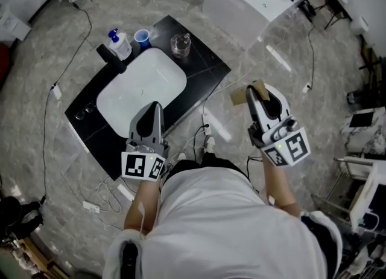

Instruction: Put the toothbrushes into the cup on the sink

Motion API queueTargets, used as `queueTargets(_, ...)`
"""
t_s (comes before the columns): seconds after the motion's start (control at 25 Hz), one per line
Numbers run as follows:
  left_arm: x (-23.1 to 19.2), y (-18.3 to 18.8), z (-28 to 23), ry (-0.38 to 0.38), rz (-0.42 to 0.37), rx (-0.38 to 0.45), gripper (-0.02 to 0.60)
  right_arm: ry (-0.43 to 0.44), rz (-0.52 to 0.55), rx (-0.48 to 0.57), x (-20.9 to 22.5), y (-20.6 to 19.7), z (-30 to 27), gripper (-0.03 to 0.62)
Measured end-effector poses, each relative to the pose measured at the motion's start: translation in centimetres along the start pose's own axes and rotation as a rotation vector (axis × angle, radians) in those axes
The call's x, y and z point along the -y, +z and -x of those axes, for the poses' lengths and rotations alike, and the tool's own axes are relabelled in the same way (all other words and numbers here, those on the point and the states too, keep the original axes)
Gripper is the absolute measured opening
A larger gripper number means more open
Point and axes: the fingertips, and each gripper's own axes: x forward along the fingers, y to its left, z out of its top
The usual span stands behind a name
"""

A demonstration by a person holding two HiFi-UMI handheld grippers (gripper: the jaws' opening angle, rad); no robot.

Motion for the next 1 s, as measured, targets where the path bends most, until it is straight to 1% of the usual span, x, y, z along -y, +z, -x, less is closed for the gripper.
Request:
queueTargets(0.2,0.1,0.0,-0.8,0.075,-0.010,0.009,0.003,0.086,-0.012,0.011,1.6,-0.1,-2.3,0.089)
queueTargets(0.4,-0.1,-1.0,0.0,0.127,-0.008,-0.013,0.003,0.138,0.004,0.010,2.8,-0.7,-5.3,0.089)
queueTargets(0.76,-1.5,-2.5,1.2,0.177,-0.012,-0.042,0.003,0.154,0.015,0.029,4.7,-3.4,-12.0,0.089)
queueTargets(0.92,-2.2,-3.5,1.4,0.208,0.003,-0.054,0.003,0.173,0.002,0.034,5.0,-5.1,-15.1,0.089)
queueTargets(1.0,-2.2,-4.1,1.0,0.212,0.010,-0.057,0.003,0.179,-0.006,0.040,5.1,-5.8,-16.3,0.089)
